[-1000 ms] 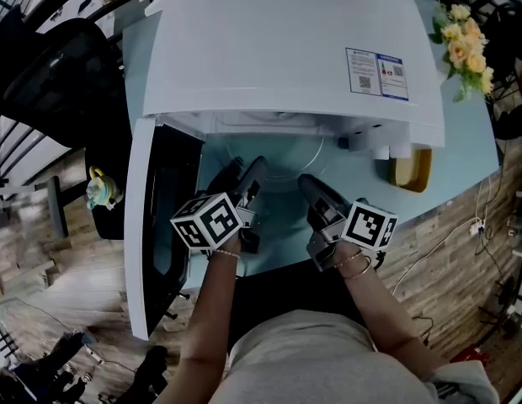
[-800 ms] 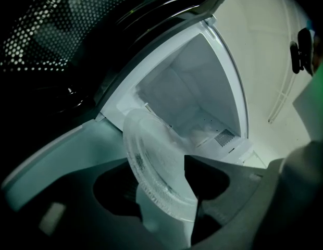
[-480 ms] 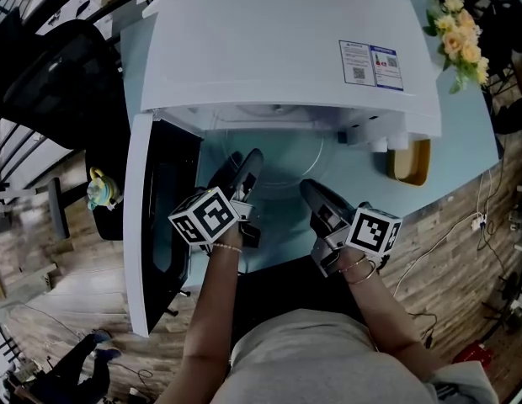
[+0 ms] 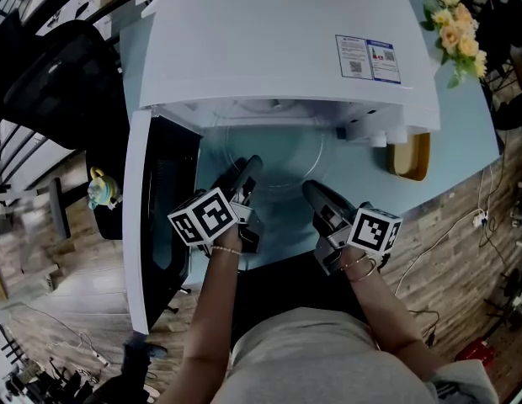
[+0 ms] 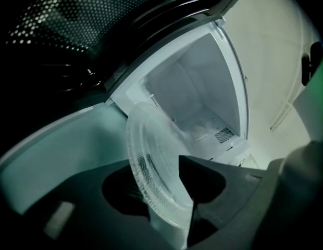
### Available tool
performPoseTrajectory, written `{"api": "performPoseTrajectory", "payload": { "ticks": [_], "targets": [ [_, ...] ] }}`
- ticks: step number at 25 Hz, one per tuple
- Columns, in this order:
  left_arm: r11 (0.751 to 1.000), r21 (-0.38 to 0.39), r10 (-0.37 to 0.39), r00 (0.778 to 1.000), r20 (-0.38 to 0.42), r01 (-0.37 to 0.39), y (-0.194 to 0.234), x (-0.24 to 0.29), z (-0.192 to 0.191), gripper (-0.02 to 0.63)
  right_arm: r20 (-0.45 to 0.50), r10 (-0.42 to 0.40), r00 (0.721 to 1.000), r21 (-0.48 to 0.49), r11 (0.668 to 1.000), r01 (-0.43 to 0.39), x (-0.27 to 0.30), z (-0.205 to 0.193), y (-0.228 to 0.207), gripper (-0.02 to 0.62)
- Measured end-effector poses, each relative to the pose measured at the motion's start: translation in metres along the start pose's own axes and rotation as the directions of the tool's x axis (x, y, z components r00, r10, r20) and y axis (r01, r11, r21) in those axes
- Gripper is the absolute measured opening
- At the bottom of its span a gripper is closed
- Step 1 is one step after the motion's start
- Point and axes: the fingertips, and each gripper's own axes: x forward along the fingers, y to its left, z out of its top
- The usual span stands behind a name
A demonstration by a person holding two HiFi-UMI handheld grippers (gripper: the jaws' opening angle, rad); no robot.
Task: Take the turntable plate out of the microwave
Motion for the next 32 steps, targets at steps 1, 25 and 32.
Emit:
{"api": "performPoseTrajectory", "payload": {
  "ticks": [1,25,32],
  "targets": [
    [1.000,-0.012,-0.003,1.000,-0.003,0.003,0.000,-0.001,-0.002,0.190,0.002,-0.003,1.000,-0.002,1.000,0.003,0.000,0.000,-0.001,0.095],
    [0.995,-0.095,-0.032,0.999,-0.040,0.028,0.001,-0.017,-0.014,0.140,0.055,-0.001,0.998,-0.106,0.994,0.007,0.031,0.062,-0.021,0.176],
    [0.994,-0.108,-0.018,0.999,-0.035,0.014,0.001,-0.023,-0.019,0.140,0.031,0.012,0.999,-0.133,0.991,-0.008,0.049,0.074,-0.019,0.176]
  ]
}}
